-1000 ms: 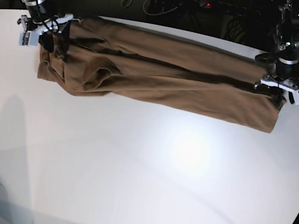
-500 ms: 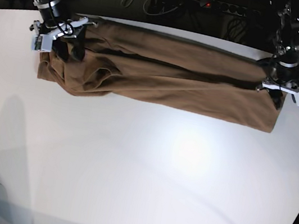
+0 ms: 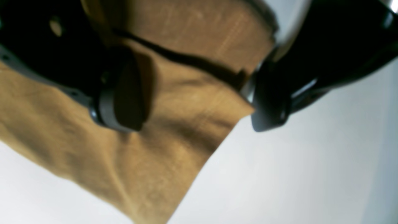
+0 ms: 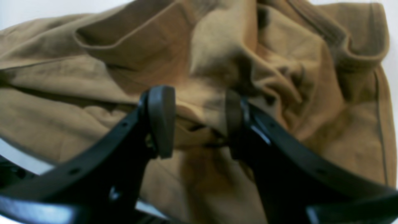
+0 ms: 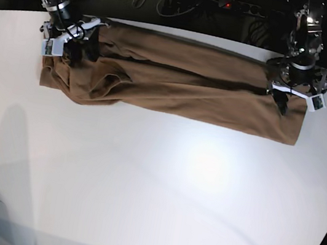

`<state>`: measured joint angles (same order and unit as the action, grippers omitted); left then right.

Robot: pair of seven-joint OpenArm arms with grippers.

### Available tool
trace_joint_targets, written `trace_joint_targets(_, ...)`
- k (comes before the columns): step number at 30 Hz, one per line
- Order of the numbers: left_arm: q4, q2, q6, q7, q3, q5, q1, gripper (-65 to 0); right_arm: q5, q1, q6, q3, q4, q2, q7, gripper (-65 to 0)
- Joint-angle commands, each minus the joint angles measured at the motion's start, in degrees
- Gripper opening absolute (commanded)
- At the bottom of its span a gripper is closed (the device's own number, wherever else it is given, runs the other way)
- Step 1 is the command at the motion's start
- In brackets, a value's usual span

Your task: Layout the t-shirt on the table in an organized manner, then fold the t-shirt properly

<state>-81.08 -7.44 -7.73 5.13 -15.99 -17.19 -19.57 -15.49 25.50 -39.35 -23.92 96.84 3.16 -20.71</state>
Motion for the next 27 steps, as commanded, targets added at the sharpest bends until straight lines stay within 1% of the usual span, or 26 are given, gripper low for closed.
trace_joint_targets(1, 0.7, -0.1, 0.2, 2.1, 0.5, 0.0, -0.2, -18.2, -1.2, 0.0, -0.6, -0.1, 0.9, -0.3, 1.4, -37.9)
trace_joint_targets(3, 1.9, -0.1, 0.2, 2.1, 0.5, 0.0, -0.1, -27.2, -1.2, 0.0, -0.6, -0.1, 1.0, -0.3, 1.4, -37.9)
trace_joint_targets(4, 2.4, -0.1, 0.2, 2.1, 0.5, 0.0, 0.3, -33.5, -1.2, 0.0, -0.6, -0.1, 1.0, -0.3, 1.4, -37.9)
trace_joint_targets(7, 3.5, -0.1, 0.2, 2.0, 0.1, 0.0, 1.1, -54.7, -1.1, -0.1, -0.6, -0.1, 1.0, -0.3, 1.4, -37.9)
trace_joint_targets(8, 3.3, -0.1, 0.2, 2.0, 0.1, 0.0, 1.1, -62.8, -1.1, -0.1, -0.6, -0.1, 0.9, -0.3, 1.4, -37.9)
trace_joint_targets(9, 2.9, -0.1, 0.2, 2.0, 0.0, 0.0, 1.1, -65.0, -1.1, -0.1, -0.6, -0.1, 0.8, -0.3, 1.4, -37.9)
trace_joint_targets(10, 2.8, -0.1, 0.2, 2.0, 0.0, 0.0, 1.1, -65.0, -1.1, -0.1, -0.6, -0.1, 0.8, -0.3, 1.4, -37.9)
trace_joint_targets(11, 2.1, -0.3, 0.2, 2.0, -0.1, 0.0, 1.4, -63.1, -1.1, -0.4, -0.6, 0.0, 0.2, -0.3, 1.4, -37.9)
trace_joint_targets(13, 0.1, -0.4, 0.2, 2.0, -1.0, 0.0, 2.2, -65.0, -1.1, -1.4, -0.6, 0.0, -1.6, -0.3, 1.4, -37.9)
trace_joint_targets(15, -2.8, -0.2, 0.2, 2.1, -2.8, 0.0, 2.4, -65.0, -1.1, -2.1, -0.6, 0.0, -3.7, -0.3, 1.5, -37.9)
trace_joint_targets(20, -15.6, -0.1, 0.2, 2.1, -4.6, 0.0, 2.0, -64.9, -1.1, -4.4, -0.6, 0.1, -8.8, -1.1, 1.5, -37.9)
trace_joint_targets(23, -23.8, 0.4, 0.2, 2.2, -3.6, 0.0, 1.0, -64.9, -1.1, -5.0, -0.6, 1.7, -11.0, -1.7, 1.6, -37.9)
trace_joint_targets(25, -27.8, 1.6, 0.2, 2.2, -0.4, 0.4, 0.4, -64.9, -1.1, -5.0, -0.6, 2.9, -11.2, -2.2, 1.6, -37.9)
trace_joint_targets(27, -29.6, 2.3, 0.2, 2.2, 3.6, 0.5, -1.0, -64.9, -1.1, -5.0, -0.6, 3.6, -11.0, -2.2, 1.6, -37.9)
